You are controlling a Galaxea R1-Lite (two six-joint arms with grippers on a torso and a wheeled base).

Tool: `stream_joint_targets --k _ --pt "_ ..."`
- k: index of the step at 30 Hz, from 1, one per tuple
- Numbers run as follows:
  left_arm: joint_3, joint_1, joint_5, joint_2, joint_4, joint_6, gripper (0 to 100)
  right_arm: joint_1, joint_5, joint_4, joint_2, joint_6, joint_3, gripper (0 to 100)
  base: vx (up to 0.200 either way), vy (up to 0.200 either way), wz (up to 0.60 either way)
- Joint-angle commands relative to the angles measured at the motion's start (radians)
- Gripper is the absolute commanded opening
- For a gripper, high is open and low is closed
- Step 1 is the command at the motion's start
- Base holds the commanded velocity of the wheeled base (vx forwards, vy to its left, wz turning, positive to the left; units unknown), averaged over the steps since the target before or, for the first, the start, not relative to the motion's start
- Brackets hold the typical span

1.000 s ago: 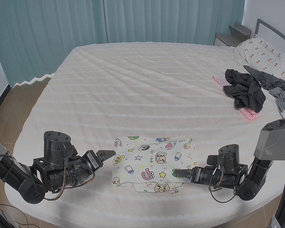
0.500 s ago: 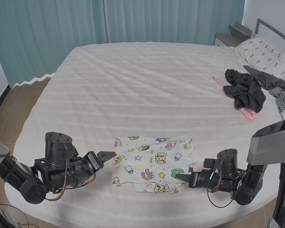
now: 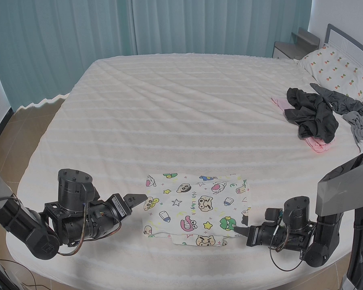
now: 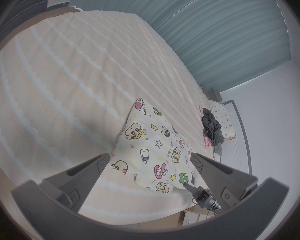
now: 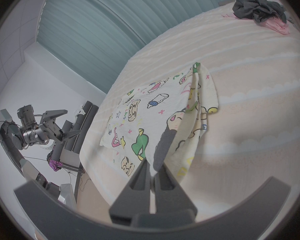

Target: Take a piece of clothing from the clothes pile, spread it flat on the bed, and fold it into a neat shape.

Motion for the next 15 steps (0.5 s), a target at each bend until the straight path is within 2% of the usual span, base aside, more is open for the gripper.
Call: stream_joint_targets --k 1,3,8,15 --pt "0.006 0.000 0.000 0.006 0.000 0.010 100 -0.013 0.003 -0.016 -0.005 -0.003 0.040 0 0.000 0.000 0.00" --pt "0.008 0.000 0.000 0.008 0.000 0.011 100 -0.015 0.006 -0.016 -0.008 -0.003 0.047 0 0.000 0.000 0.00" --pt "0.008 0.000 0.002 0.009 0.000 0.011 100 -0.024 0.075 -0.022 -0.046 -0.004 0.103 0 0.000 0.000 0.00" --pt "0.008 0.002 0.002 0.011 0.000 0.011 100 -0.032 0.077 -0.011 -0.033 -0.037 0.109 0 0.000 0.000 0.00"
